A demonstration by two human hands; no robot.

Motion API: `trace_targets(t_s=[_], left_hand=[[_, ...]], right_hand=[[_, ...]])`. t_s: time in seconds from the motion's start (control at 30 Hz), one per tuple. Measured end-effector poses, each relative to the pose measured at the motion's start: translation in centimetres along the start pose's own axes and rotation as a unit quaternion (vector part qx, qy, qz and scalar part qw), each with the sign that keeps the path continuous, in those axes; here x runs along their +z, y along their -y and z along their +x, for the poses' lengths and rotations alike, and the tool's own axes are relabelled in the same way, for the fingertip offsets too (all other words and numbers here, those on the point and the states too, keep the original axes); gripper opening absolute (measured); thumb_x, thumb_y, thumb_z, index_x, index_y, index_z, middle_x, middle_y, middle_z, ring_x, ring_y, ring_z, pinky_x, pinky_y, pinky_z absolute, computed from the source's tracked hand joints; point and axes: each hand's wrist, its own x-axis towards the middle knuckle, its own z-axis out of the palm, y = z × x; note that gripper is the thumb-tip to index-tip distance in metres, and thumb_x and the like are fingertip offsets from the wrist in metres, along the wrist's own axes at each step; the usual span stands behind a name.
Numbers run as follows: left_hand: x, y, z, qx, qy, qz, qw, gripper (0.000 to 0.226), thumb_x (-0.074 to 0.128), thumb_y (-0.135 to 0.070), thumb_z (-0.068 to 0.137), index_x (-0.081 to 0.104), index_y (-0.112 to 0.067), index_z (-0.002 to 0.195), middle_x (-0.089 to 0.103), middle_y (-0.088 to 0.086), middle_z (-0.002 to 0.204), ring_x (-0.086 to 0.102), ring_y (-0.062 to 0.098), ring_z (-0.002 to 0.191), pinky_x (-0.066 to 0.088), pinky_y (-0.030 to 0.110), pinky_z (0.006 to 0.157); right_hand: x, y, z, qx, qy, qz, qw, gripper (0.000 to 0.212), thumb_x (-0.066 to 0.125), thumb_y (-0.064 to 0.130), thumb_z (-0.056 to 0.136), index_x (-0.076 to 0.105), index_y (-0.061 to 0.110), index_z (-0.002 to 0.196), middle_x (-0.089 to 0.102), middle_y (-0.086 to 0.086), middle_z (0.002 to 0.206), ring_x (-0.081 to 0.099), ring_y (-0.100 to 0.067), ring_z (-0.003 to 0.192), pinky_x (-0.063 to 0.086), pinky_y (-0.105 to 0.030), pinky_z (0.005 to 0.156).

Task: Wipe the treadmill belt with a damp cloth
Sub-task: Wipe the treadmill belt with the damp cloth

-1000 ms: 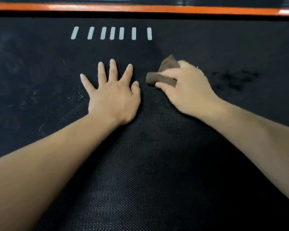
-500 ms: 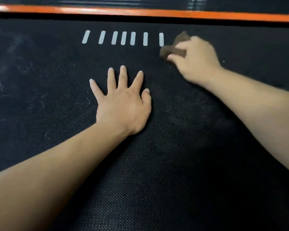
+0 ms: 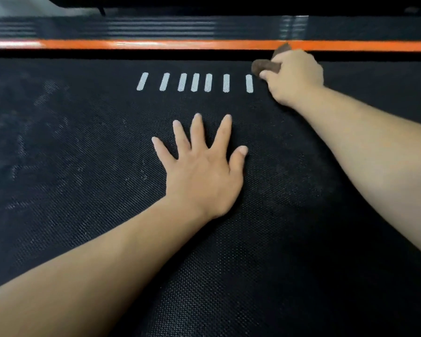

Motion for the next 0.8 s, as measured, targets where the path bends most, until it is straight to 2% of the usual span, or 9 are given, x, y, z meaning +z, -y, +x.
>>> trace_targets(t_s=[0.07, 0.17, 0.33, 0.47, 0.53, 0.6, 0.67, 0.7, 0.8], left_hand=[[0.3, -0.1, 0.1, 0.006, 0.012, 0.034, 0.999, 0.066, 0.008, -0.068, 0.101, 0.001, -0.045, 0.162, -0.007, 0.002, 0.173, -0.016, 0.041, 0.156, -0.011, 0.073, 0.117], [0.5, 0.0, 0.1, 0.014, 0.001, 0.052, 0.999, 0.069, 0.008, -0.070, 0.099, 0.001, -0.043, 0.162, -0.006, 0.002, 0.173, -0.016, 0.042, 0.156, -0.010, 0.074, 0.116], [0.6, 0.0, 0.1, 0.017, -0.004, 0.053, 0.998, 0.070, 0.007, -0.070, 0.098, 0.002, -0.042, 0.162, -0.005, 0.002, 0.173, -0.015, 0.041, 0.156, -0.008, 0.073, 0.117], [0.6, 0.0, 0.0, 0.017, -0.003, 0.049, 0.999, 0.070, 0.007, -0.070, 0.098, 0.002, -0.042, 0.162, -0.005, 0.002, 0.173, -0.016, 0.040, 0.156, -0.009, 0.073, 0.117], [0.6, 0.0, 0.0, 0.018, -0.006, 0.048, 0.999, 0.070, 0.005, -0.070, 0.098, 0.002, -0.042, 0.162, -0.005, 0.002, 0.173, -0.015, 0.041, 0.156, -0.008, 0.073, 0.117], [0.5, 0.0, 0.0, 0.019, -0.008, 0.048, 0.999, 0.071, 0.004, -0.070, 0.097, 0.002, -0.042, 0.162, -0.005, 0.002, 0.173, -0.015, 0.041, 0.156, -0.008, 0.072, 0.117], [0.6, 0.0, -0.1, 0.019, -0.007, 0.049, 0.999, 0.072, 0.004, -0.070, 0.097, 0.001, -0.041, 0.162, -0.005, 0.002, 0.173, -0.015, 0.041, 0.156, -0.007, 0.072, 0.118], [0.6, 0.0, -0.1, 0.019, -0.008, 0.050, 0.999, 0.072, 0.005, -0.070, 0.097, 0.001, -0.041, 0.162, -0.004, 0.002, 0.173, -0.015, 0.041, 0.156, -0.007, 0.072, 0.118], [0.6, 0.0, -0.2, 0.020, -0.010, 0.051, 0.998, 0.072, 0.004, -0.069, 0.097, 0.001, -0.040, 0.163, -0.004, 0.002, 0.173, -0.014, 0.042, 0.156, -0.007, 0.072, 0.118]], right_hand=[[0.7, 0.6, -0.8, -0.050, 0.021, 0.022, 0.998, 0.022, 0.060, 0.046, 0.094, 0.070, 0.027, 0.088, 0.061, -0.003, 0.096, 0.057, -0.031, 0.094, 0.046, -0.044, 0.089], [0.2, 0.3, -1.2, -0.103, 0.057, 0.027, 0.993, 0.025, 0.060, 0.049, 0.093, 0.070, 0.027, 0.086, 0.058, 0.000, 0.088, 0.054, -0.028, 0.087, 0.042, -0.038, 0.080], [0.4, -0.7, 2.7, 0.018, -0.028, -0.021, 0.999, 0.026, 0.060, 0.051, 0.092, 0.066, 0.025, 0.089, 0.068, -0.006, 0.102, 0.062, -0.035, 0.105, 0.045, -0.041, 0.089], [0.9, 0.1, 0.0, -0.081, 0.028, 0.013, 0.996, 0.022, 0.060, 0.047, 0.094, 0.071, 0.028, 0.089, 0.059, 0.001, 0.089, 0.055, -0.027, 0.086, 0.039, -0.035, 0.076], [0.5, -0.4, -0.5, -0.110, 0.042, 0.001, 0.993, 0.023, 0.059, 0.049, 0.094, 0.071, 0.029, 0.090, 0.057, 0.000, 0.089, 0.051, -0.026, 0.084, 0.039, -0.037, 0.077], [0.0, -1.3, 1.3, -0.055, 0.011, -0.029, 0.998, 0.031, 0.058, 0.053, 0.093, 0.070, 0.025, 0.090, 0.063, -0.005, 0.093, 0.058, -0.033, 0.090, 0.045, -0.039, 0.079], [-0.7, -2.1, 2.7, 0.031, -0.011, -0.014, 0.999, 0.034, 0.059, 0.053, 0.092, 0.069, 0.021, 0.087, 0.066, -0.006, 0.093, 0.063, -0.036, 0.096, 0.049, -0.040, 0.080], [-0.7, -2.3, 2.7, 0.042, -0.012, -0.008, 0.999, 0.033, 0.060, 0.052, 0.092, 0.069, 0.021, 0.087, 0.067, -0.006, 0.093, 0.063, -0.036, 0.097, 0.049, -0.039, 0.081], [-0.6, -2.2, 0.2, -0.031, 0.024, 0.007, 0.999, 0.026, 0.062, 0.049, 0.093, 0.073, 0.025, 0.091, 0.066, -0.005, 0.097, 0.059, -0.032, 0.093, 0.046, -0.038, 0.080]])
